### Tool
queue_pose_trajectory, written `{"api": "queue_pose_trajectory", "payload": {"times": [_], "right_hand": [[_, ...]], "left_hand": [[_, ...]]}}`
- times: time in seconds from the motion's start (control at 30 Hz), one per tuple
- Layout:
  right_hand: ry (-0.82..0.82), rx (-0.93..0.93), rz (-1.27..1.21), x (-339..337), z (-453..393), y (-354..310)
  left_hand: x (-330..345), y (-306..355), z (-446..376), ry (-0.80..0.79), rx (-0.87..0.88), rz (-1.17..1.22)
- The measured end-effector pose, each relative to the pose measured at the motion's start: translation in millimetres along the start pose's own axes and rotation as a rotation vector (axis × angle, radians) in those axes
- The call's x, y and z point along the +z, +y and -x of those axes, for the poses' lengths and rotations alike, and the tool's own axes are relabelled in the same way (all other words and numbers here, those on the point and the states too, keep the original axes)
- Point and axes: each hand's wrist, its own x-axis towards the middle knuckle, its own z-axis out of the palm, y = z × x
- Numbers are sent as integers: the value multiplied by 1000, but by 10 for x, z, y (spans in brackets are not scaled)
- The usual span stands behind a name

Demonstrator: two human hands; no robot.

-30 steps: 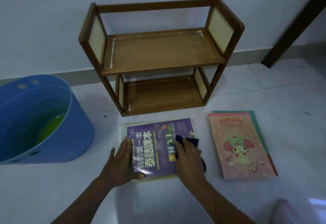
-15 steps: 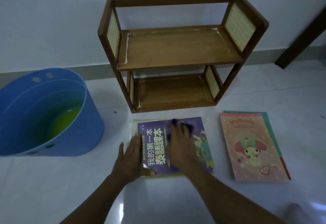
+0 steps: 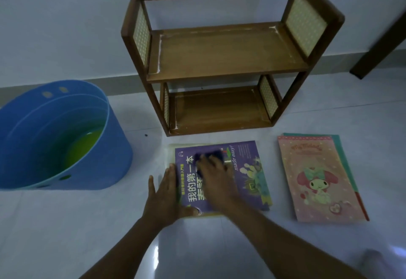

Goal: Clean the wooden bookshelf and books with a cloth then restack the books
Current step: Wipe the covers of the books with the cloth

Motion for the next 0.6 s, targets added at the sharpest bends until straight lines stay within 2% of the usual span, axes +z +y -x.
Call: {"api": "queue_pose_trajectory", "payload": {"times": [0.07,0.1,0.13,0.23,0.33,0.4,0.5,0.6], "right_hand": [[-57,-330,20,187,346,-227],[-46,-384,29,186,443,-197],[-2,-344,25,159,477,-75],[125,97,1,-72,479,506],[205,474,-83,-243,537,982],[221,554,-239,-291,539,1044],[183,602,-457,-378,518,1114],[54,714,-437,-433,594,1310]], "left_hand": [[16,-19,19,45,45,-38],[20,-18,30,26,31,-43],[10,-9,36,-4,-1,-39],[-64,72,15,-53,-39,-48],[-67,290,51,20,212,-213],[50,440,96,13,355,-263],[138,563,56,-8,355,-329],[85,522,-12,0,402,-388]]}}
